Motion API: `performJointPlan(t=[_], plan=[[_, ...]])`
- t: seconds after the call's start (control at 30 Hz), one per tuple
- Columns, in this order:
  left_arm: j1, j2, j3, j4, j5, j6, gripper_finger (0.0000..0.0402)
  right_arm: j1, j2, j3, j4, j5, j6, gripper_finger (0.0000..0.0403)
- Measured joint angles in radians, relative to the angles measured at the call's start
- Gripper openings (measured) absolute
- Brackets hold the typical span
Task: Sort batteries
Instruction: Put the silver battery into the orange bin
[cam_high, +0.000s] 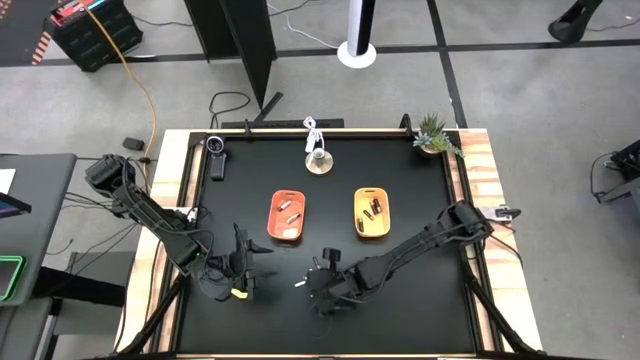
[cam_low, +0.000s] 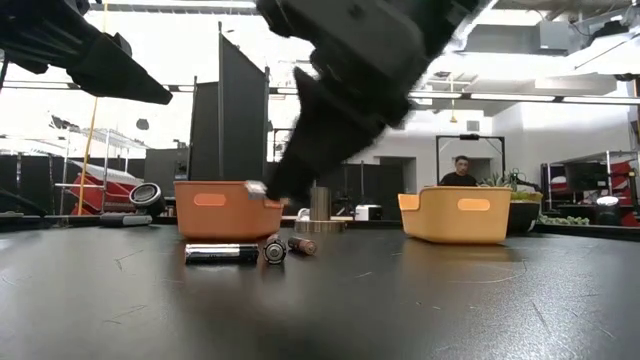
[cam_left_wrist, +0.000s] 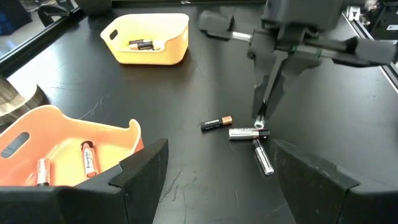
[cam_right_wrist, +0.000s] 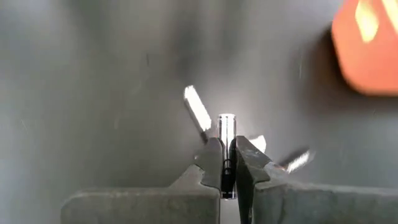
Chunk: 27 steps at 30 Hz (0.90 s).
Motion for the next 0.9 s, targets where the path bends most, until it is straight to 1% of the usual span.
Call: performJointPlan(t=[0.17, 0.5, 0.8, 0.9], plan=[[0.0, 0.0, 0.0, 0.0, 0.0, 0.002, 0.0277, -0.045, -0.002, 0.066, 0.001, 0.0, -0.113, 0.0027], [0.0, 0.0, 0.0, 0.0, -0.008, 0.006, 0.0277, -0.186, -0.003, 0.145, 0.005, 0.012, -0.307, 0.0027], [0.0, 0.0, 0.0, -0.002, -0.008, 0.007, 0.0277, -0.312, -0.003, 0.168, 0.018, 0.014, -0.394, 0.0027], [0.0, 0.0, 0.0, -0.007, -0.008, 0.007, 0.0277, -0.342, -0.003, 0.168, 0.021, -0.018, -0.394, 0.0034]])
